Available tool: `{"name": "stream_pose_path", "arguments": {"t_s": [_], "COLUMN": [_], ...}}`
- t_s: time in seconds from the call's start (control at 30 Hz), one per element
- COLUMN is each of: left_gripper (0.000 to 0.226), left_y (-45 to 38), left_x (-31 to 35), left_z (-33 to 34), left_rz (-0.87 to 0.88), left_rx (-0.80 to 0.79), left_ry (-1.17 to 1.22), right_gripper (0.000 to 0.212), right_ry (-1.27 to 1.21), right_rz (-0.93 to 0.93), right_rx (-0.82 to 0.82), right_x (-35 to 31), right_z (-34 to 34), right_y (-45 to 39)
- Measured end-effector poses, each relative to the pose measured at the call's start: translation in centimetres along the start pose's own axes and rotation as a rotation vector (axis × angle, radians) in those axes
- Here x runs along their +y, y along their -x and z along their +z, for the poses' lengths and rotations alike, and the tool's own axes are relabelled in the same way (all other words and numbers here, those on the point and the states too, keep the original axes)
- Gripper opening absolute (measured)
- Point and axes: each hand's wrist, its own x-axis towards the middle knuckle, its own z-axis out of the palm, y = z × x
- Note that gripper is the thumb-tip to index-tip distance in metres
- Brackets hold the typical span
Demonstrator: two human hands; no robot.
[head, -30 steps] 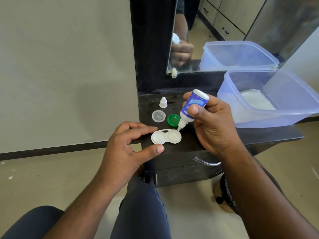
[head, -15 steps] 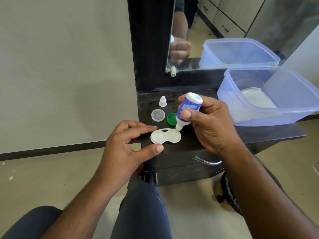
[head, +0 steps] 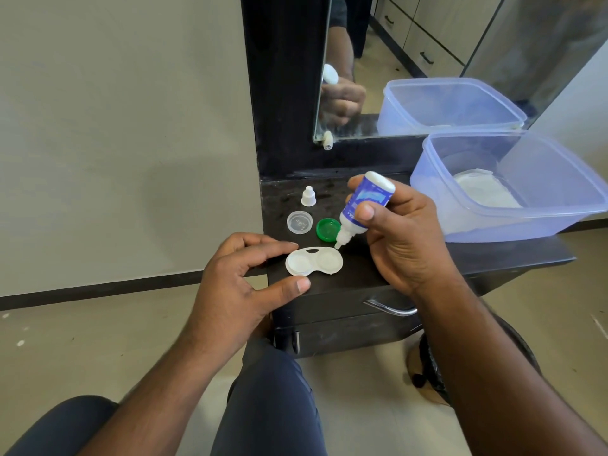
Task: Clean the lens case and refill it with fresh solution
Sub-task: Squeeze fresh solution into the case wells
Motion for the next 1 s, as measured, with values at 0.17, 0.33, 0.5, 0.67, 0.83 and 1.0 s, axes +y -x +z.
{"name": "stream_pose_path", "arguments": {"t_s": [0.17, 0.33, 0.5, 0.67, 0.83, 1.0], "left_gripper": [0.043, 0.044, 0.043, 0.048, 0.029, 0.013], "left_y": [0.0, 0.0, 0.0, 0.2, -0.1, -4.6], "left_x": [-0.1, 0.1, 0.1, 0.1, 0.9, 3.0], "left_z": [0.0, 0.0, 0.0, -0.2, -0.9, -1.9], "left_rz": [-0.009, -0.001, -0.005, -0.013, 0.000, 0.008], "left_rx": [0.000, 0.006, 0.015, 0.005, 0.126, 0.184], "left_ry": [-0.009, -0.013, -0.007, 0.003, 0.064, -0.048], "right_gripper": [0.027, 0.026, 0.025, 0.040, 0.030, 0.028], "right_ry": [0.057, 0.086, 0.108, -0.065, -0.104, -0.123], "right_rz": [0.014, 0.015, 0.008, -0.016, -0.016, 0.020], "right_rx": [-0.013, -0.037, -0.037, 0.136, 0.195, 0.220], "right_x": [0.1, 0.0, -0.1, -0.1, -0.4, -0.7], "right_z": [-0.1, 0.1, 0.1, 0.3, 0.4, 0.9], "right_y": [0.1, 0.2, 0.2, -0.1, -0.3, -0.5]}}
